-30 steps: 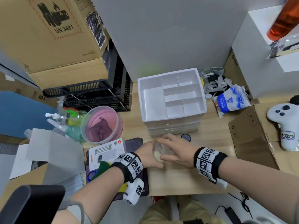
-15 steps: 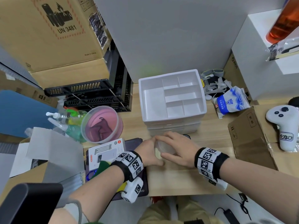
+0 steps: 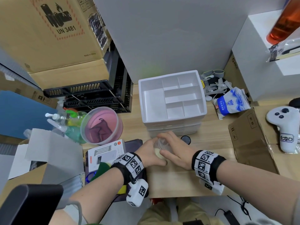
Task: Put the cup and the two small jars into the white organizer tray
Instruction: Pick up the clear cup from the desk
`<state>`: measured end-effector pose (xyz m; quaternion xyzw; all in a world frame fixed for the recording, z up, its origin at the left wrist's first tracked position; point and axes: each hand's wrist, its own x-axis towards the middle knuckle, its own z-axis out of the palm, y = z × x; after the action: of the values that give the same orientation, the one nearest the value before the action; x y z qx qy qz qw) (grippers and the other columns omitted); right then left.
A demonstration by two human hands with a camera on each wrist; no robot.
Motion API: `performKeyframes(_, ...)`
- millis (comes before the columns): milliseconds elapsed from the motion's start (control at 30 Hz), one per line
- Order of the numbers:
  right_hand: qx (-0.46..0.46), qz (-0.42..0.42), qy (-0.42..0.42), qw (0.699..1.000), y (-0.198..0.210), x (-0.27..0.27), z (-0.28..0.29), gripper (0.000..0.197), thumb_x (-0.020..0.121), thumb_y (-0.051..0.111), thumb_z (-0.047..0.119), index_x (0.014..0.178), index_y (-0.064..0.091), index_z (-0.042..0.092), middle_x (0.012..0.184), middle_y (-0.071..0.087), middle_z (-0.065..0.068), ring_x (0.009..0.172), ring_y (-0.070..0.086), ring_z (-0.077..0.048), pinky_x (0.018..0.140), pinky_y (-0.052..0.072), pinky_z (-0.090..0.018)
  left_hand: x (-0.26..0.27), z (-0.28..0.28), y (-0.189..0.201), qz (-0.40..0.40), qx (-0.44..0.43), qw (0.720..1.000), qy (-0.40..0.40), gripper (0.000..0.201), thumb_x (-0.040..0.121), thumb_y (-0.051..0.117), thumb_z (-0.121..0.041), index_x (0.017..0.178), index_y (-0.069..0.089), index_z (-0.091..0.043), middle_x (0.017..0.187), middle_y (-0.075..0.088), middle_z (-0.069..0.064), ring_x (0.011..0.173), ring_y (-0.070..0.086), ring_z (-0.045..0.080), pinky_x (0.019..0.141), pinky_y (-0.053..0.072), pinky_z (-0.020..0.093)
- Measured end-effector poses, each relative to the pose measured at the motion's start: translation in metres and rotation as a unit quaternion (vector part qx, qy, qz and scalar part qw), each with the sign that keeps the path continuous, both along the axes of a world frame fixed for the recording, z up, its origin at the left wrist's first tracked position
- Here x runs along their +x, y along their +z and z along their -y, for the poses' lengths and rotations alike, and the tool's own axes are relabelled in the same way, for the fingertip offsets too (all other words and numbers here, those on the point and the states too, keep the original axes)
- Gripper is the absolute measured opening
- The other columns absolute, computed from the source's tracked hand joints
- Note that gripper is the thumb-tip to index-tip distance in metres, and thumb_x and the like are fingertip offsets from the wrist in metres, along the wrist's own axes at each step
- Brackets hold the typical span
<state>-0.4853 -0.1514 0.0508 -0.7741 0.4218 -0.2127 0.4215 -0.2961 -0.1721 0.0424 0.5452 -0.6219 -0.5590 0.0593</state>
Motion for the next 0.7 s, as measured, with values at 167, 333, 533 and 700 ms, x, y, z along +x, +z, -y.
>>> performKeyframes(167, 0.004, -0.037, -0.01, 0.999, 0.001, -0.001, 0.0, 0.062, 0.096, 0.038, 0.059, 0.146, 0.026, 0.025, 0.125, 0.041, 0.0, 0.107, 0.053, -0.019, 0.093, 0.047, -0.045, -0.007, 0.003, 0.001, 0.034, -0.021, 0.999, -0.013, 0.062, 0.051, 0.077, -0.029, 0.109, 0.057, -0.028, 0.097, 0.071, -0.005, 0.083, 0.068, 0.009, 0.071, 0.055, 0.024)
performKeyframes(333, 0.044, -0.087, -0.039, 0.994, -0.002, 0.005, 0.002, 0.071, 0.089, 0.02, 0.075, 0.144, 0.021, 0.029, 0.134, 0.044, -0.006, 0.108, 0.059, -0.03, 0.092, 0.048, -0.049, -0.013, 0.003, 0.007, 0.047, -0.038, 0.998, -0.007, 0.06, 0.052, 0.077, -0.029, 0.108, 0.057, -0.029, 0.1, 0.072, -0.005, 0.091, 0.071, 0.012, 0.077, 0.061, 0.027)
performKeyframes(533, 0.074, -0.1, -0.063, 0.99, 0.004, 0.011, 0.0, 0.065, 0.089, 0.018, 0.07, 0.139, 0.024, 0.029, 0.135, 0.048, -0.011, 0.108, 0.06, -0.035, 0.093, 0.046, -0.047, -0.012, 0.004, 0.014, 0.031, -0.017, 0.999, -0.003, 0.05, 0.051, 0.08, -0.024, 0.097, 0.062, -0.023, 0.093, 0.073, -0.002, 0.082, 0.068, 0.01, 0.069, 0.059, 0.028)
performKeyframes(700, 0.056, -0.128, -0.051, 0.989, 0.009, 0.012, -0.001, 0.063, 0.09, 0.022, 0.066, 0.14, 0.025, 0.028, 0.136, 0.047, -0.007, 0.106, 0.06, -0.037, 0.092, 0.046, -0.05, -0.007, 0.009, 0.017, 0.004, 0.003, 0.999, -0.037, 0.043, 0.064, 0.079, 0.004, 0.09, 0.061, -0.027, 0.081, 0.064, -0.012, 0.066, 0.057, -0.009, 0.061, 0.044, 0.01)
